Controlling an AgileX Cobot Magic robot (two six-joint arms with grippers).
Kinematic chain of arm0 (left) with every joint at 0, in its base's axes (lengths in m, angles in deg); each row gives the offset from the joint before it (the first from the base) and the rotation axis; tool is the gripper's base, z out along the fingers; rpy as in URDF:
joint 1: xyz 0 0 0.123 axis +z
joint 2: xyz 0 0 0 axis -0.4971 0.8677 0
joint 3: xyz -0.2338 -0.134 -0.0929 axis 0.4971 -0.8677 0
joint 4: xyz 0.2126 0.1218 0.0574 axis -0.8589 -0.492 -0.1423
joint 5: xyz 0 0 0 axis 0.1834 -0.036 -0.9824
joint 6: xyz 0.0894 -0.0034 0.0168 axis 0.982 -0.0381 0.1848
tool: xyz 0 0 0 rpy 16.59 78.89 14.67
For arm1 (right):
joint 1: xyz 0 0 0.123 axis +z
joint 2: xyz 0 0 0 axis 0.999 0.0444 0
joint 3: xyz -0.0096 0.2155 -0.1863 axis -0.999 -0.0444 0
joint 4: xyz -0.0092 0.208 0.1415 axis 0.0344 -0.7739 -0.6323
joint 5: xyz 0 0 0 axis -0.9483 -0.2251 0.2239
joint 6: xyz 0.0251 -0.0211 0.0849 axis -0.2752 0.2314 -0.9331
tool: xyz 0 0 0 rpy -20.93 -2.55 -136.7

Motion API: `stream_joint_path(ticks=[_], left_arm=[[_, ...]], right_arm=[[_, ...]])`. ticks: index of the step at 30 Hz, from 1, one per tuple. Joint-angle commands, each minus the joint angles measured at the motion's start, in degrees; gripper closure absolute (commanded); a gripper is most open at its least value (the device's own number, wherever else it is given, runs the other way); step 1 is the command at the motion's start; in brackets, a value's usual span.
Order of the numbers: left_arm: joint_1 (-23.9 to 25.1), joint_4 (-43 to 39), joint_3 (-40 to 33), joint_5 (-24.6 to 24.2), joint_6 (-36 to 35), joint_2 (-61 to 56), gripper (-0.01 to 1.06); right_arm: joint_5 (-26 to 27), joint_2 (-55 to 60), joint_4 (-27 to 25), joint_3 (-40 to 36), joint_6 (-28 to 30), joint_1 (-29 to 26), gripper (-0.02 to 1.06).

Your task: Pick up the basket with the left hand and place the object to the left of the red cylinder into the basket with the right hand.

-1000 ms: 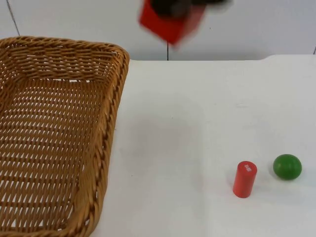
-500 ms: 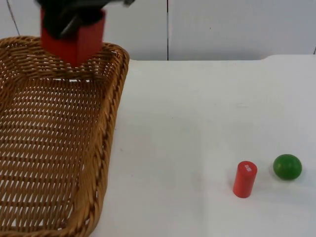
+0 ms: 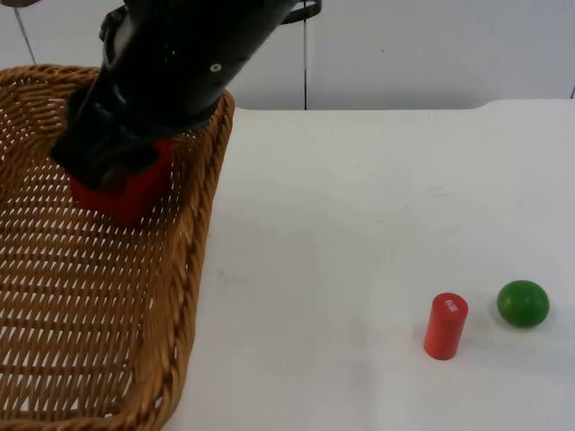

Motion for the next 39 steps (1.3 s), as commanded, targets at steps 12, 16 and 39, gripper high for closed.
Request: stream_joint_path(ticks=[12,16,39], left_arm=[[-0.2,0.6,-0.1,0.6,0.1,-0.2,1.05],[-0.2,0.7,-0.1,0.5,0.1,-0.2,1.05],[-0.2,1.0,-0.1,0.6,0.1,-0.2,1.05]], right_arm=[[-4.2,-11.1,3.5,0.7,-0.6,-0.4,0.18],[-7.2,-17.9,7.0,0.5,-7.6,-2.2,0.18],[-4.8,-55.6,7.1,-39.2,-8.5,-7.3,0.18]])
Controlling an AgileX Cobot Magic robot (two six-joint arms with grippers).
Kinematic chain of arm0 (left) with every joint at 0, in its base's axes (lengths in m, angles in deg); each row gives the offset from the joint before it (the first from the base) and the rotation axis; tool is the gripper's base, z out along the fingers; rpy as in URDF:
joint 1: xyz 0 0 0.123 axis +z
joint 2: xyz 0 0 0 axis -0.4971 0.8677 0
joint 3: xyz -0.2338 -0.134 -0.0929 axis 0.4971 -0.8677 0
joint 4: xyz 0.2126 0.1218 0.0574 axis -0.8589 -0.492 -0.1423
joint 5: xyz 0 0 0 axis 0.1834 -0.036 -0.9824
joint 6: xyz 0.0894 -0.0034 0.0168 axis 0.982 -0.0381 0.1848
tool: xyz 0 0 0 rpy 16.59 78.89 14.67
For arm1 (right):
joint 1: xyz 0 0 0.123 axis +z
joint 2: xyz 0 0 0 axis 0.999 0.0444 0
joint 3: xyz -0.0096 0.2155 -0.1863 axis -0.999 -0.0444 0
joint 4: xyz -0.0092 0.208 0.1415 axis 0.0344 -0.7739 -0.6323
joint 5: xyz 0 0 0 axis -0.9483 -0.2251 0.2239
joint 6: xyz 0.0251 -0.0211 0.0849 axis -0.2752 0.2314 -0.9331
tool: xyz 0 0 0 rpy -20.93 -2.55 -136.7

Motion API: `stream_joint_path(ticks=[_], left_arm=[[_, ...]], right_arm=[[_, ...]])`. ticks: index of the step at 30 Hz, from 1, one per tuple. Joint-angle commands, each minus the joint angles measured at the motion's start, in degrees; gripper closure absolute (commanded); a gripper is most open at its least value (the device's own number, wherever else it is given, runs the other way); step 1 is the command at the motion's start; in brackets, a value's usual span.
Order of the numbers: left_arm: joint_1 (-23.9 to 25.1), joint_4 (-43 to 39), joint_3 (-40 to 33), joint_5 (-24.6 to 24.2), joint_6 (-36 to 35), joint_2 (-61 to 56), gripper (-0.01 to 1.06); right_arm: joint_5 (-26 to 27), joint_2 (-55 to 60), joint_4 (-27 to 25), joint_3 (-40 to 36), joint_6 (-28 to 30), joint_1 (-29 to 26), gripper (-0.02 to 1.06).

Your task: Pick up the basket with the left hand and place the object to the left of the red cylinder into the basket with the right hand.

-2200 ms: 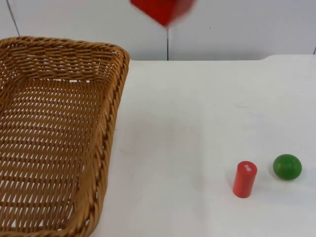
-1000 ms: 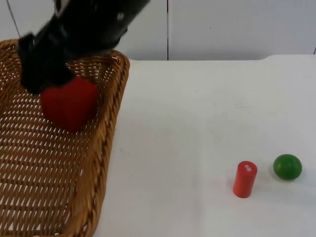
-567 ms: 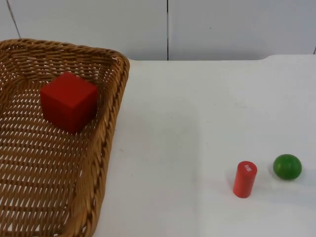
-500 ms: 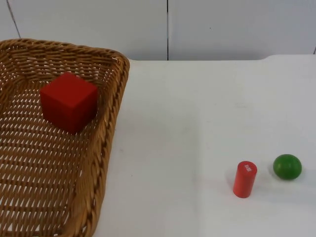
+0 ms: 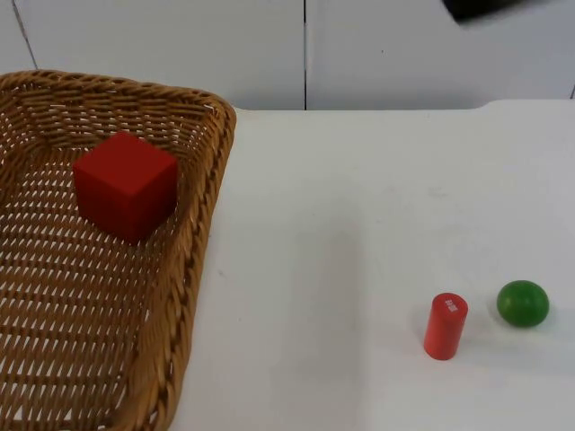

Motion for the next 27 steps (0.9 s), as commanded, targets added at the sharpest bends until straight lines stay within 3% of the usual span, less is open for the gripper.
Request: stream_joint_path(ticks=[1,11,20,27], left_arm=[[-0.2,1.7,0.0,0.6,-0.1,-0.2,1.05],[-0.2,1.7,0.0,0.6,0.3,-0.2,1.05],[-0.2,2.0,0.0,0.6,0.3,-0.2,1.05],[-0.2,6.1,0.0,3.7,0.9,-0.2,1.05]], right_arm=[[2.2,-3.4,0.2,-4.0,-0.1,-0.2,0.18],[6.3,-12.1,2.8,-14.0,-2.3,-0.2,0.18],[6.9,-12.2,2.5,-14.4,-2.6,-0.1,0.18],[6.5,-12.2,0.8,-14.4,-3.6,-0.1,0.18]])
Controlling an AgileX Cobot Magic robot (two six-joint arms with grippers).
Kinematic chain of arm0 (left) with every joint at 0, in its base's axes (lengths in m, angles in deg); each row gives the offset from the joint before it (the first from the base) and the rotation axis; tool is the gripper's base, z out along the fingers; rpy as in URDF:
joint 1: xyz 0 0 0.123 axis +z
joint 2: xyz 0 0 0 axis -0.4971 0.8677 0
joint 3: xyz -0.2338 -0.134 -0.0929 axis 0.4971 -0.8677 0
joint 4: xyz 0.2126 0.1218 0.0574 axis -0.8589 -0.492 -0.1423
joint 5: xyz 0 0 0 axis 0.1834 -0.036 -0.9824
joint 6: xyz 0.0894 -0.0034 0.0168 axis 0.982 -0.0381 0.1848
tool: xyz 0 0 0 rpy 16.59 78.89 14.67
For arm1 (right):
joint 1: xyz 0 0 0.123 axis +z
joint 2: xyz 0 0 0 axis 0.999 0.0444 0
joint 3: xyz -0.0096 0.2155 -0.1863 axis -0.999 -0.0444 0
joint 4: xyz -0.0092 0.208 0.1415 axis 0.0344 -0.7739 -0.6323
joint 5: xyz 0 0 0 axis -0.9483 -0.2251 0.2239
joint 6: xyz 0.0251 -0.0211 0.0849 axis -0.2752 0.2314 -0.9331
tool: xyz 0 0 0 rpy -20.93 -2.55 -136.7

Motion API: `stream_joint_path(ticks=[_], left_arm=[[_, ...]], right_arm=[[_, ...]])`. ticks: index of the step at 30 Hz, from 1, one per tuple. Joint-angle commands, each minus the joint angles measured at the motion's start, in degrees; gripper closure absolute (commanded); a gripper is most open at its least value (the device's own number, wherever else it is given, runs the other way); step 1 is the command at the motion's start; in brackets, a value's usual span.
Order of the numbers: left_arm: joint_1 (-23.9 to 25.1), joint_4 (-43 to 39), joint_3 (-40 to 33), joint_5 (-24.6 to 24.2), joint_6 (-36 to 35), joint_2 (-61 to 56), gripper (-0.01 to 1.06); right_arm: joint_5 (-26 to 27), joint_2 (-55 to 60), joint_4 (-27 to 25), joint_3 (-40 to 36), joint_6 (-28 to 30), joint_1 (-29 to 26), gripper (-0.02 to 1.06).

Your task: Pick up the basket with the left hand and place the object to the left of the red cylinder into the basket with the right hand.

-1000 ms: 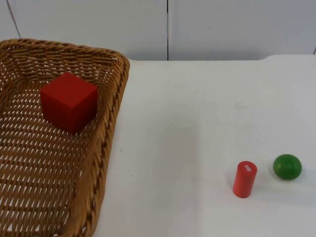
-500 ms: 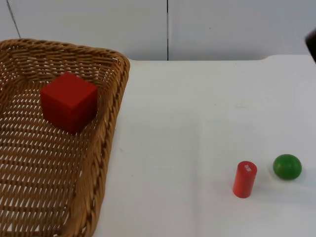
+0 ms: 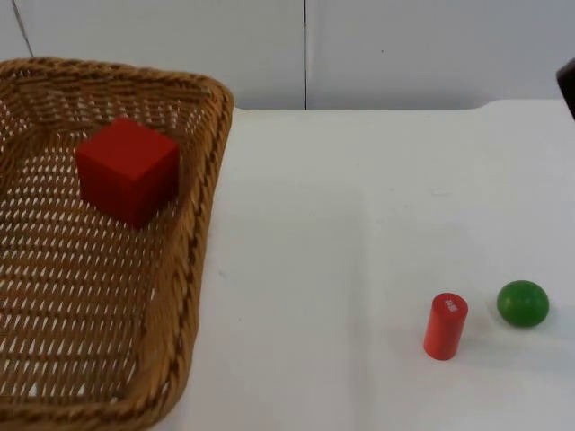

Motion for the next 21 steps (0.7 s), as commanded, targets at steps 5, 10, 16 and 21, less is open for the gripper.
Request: stream_joint_path(ticks=[5,10,16,21], left_arm=[[-0.3,9.2,0.3,4.9,3.1,3.7,1.05],[-4.6,16.6,3.9,7.9,8.0,13.3,1.05],[-13.9,19.1,17.8,13.9,9.0,29.7,1.05],[-17.7,20.8,32.2,13.6,9.0,43.0,1.05]], right_arm=[[0.6,-0.3,-0.5,-0.3,-1.7,-0.1,0.18],[0.6,-0.3,-0.3,-0.3,-1.6,-0.1,0.18],[0.6,-0.3,0.1,-0.3,-1.6,-0.1,0.18],[0.6,-0.3,0.1,-0.3,-1.6,-0.1,0.18]])
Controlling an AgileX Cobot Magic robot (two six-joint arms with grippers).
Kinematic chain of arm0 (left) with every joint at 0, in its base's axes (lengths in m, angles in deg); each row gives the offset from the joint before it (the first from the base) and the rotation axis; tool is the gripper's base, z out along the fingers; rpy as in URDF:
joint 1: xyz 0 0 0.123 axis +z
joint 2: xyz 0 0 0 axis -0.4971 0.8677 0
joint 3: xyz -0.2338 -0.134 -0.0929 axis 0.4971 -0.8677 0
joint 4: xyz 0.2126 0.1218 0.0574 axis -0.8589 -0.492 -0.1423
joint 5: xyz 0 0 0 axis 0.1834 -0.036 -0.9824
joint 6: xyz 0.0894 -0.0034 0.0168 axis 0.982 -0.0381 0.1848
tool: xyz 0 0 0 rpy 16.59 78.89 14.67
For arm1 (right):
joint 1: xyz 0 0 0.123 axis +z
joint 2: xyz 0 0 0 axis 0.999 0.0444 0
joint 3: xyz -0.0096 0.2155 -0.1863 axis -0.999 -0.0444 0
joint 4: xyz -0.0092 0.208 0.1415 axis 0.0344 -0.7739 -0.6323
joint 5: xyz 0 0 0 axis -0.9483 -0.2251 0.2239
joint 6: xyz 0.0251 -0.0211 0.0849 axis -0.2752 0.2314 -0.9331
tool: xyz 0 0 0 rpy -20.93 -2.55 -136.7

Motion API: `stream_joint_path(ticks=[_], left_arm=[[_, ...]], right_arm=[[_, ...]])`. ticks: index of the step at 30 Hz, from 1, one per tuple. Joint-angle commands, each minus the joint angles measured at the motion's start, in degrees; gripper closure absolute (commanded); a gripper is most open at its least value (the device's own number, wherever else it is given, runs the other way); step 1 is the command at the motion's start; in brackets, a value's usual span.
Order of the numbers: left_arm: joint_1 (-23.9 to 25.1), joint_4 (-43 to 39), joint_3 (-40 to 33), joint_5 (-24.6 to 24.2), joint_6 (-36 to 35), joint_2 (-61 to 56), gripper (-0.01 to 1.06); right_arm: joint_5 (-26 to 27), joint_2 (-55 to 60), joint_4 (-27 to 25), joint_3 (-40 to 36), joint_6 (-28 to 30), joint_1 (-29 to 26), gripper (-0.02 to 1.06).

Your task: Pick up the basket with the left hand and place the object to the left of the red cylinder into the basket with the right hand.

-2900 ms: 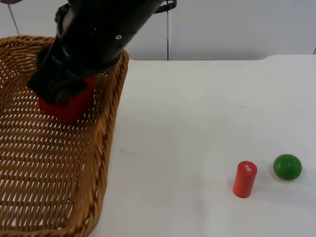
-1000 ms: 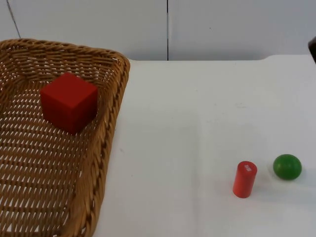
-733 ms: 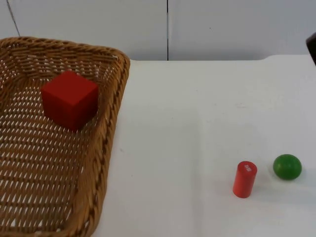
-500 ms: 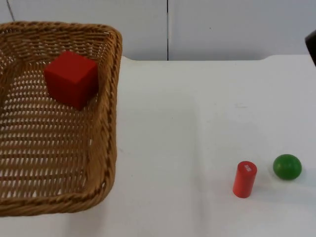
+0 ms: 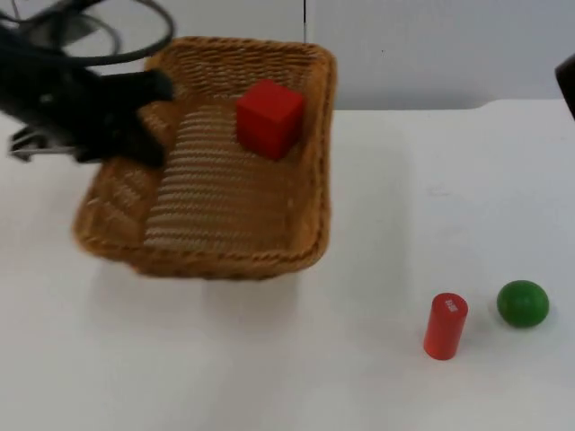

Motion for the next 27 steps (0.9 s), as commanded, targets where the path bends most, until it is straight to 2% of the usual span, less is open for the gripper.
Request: stream_joint_path(ticks=[1,2,3,4,7,13,18,21,22,23,25,26,27], left_arm=[[-1.3,2.7,4.9,0.0,0.0,3.6,1.05],[-1.9,2.7,8.4,0.0,-0.3,6.7,1.05],[-1.9,2.7,8.4,0.0,-0.3,6.7,1.05],[-2.6,3.4,13.2,-0.8,-1.1,10.6,1.05],[-3.8,4.3,20.8,-2.8,-2.0,17.7,1.05],[-4.7,4.4,27.5,-3.7,-5.0,24.7,1.05],[-4.7,4.2,27.8,-3.6,-5.0,25.6,1.01],[-4.7,4.3,27.8,-3.8,-5.0,25.6,0.74],[-4.7,4.4,27.8,-4.4,-5.0,25.6,0.62],[-4.7,4.4,27.8,-4.4,-5.0,25.6,0.62],[-4.7,4.4,27.8,-5.2,-5.0,25.6,0.37],[-4.7,4.4,27.8,-5.9,-4.9,25.6,0.17],[-4.7,4.4,27.8,-5.9,-4.9,25.6,0.17]], right_arm=[[0.6,-0.3,0.2,-0.3,-0.1,-0.1,0.18],[0.6,-0.3,0.4,-0.3,-0.1,-0.1,0.18],[0.6,-0.3,0.4,-0.3,-0.1,-0.1,0.18],[0.6,-0.3,1.2,-0.3,-0.1,-0.1,0.18],[0.6,-0.3,2.0,-0.3,-0.1,-0.1,0.18],[0.8,-0.3,2.7,-0.3,-0.1,-0.1,0.18],[0.9,-0.3,2.7,-0.3,-0.1,-0.1,0.18],[0.9,-0.3,2.7,-0.3,-0.1,-0.1,0.18],[0.9,-0.3,2.7,-0.3,-0.1,-0.1,0.18],[0.9,-0.3,2.7,-0.3,-0.1,-0.1,0.18],[0.7,-0.3,2.7,-0.3,-0.1,-0.1,0.18],[0.7,-0.3,2.7,-0.3,-0.1,-0.1,0.18],[0.7,-0.3,2.7,-0.3,-0.1,-0.1,0.18]])
